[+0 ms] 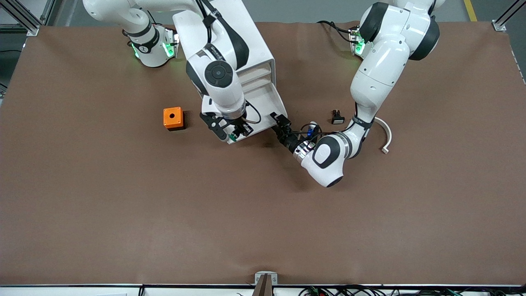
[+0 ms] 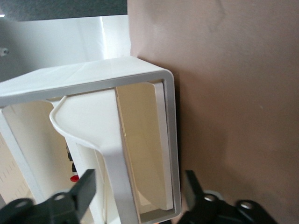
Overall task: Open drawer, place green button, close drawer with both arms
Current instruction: 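Carry the green button with the right gripper over the open drawer, then lower the green button into the drawer and open the right gripper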
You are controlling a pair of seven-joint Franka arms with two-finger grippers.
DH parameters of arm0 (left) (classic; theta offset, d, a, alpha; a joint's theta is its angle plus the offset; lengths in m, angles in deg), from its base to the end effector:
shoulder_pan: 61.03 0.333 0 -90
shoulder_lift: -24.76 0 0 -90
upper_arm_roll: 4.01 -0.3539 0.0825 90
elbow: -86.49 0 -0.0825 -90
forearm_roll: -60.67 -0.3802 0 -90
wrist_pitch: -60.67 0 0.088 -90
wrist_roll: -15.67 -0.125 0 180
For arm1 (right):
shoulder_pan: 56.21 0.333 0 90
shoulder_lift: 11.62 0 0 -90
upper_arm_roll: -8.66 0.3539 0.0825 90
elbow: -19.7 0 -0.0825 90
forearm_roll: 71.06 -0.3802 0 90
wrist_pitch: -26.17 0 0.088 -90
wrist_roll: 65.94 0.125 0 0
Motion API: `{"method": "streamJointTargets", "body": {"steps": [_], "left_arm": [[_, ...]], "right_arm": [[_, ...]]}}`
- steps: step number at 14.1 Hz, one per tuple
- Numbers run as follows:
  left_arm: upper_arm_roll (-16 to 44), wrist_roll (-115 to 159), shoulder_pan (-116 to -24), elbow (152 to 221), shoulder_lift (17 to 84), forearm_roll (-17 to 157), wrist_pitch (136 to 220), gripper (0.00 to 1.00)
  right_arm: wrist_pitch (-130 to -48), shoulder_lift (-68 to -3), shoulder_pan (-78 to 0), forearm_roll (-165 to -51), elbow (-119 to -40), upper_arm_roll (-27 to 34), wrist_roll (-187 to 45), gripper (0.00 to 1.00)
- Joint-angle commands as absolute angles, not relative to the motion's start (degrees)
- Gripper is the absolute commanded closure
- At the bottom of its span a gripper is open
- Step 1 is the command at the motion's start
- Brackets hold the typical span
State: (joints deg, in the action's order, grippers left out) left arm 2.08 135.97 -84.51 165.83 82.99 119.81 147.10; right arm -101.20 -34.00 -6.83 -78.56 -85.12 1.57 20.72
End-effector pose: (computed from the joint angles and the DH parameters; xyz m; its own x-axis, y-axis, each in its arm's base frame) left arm 0.5373 -0.4161 0.1327 -0.5760 0.8013 -0.1616 0.2746 0.0034 -0.9616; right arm 0.4741 0.4481 0.3417 0.6635 -0.7460 -0.0571 -0.7476 -0.6641 -0.0086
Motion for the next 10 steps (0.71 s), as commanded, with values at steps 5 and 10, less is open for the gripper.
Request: {"method": "streamJointTargets", "body": {"steps": [5, 10], "left_arm": [[2.05, 120.19, -80.37, 163.49, 79.61, 117.64, 145.83, 0.00], [2.06, 105.09, -77.56, 159.10, 78.38, 112.45, 145.83, 0.00]], "right_arm": [[-96.44, -35.18, -3.84, -78.62, -84.37, 1.02, 22.65, 1.00], [-93.97, -36.23, -0.32, -78.97, -84.45, 1.02, 22.82, 0.67]]}}
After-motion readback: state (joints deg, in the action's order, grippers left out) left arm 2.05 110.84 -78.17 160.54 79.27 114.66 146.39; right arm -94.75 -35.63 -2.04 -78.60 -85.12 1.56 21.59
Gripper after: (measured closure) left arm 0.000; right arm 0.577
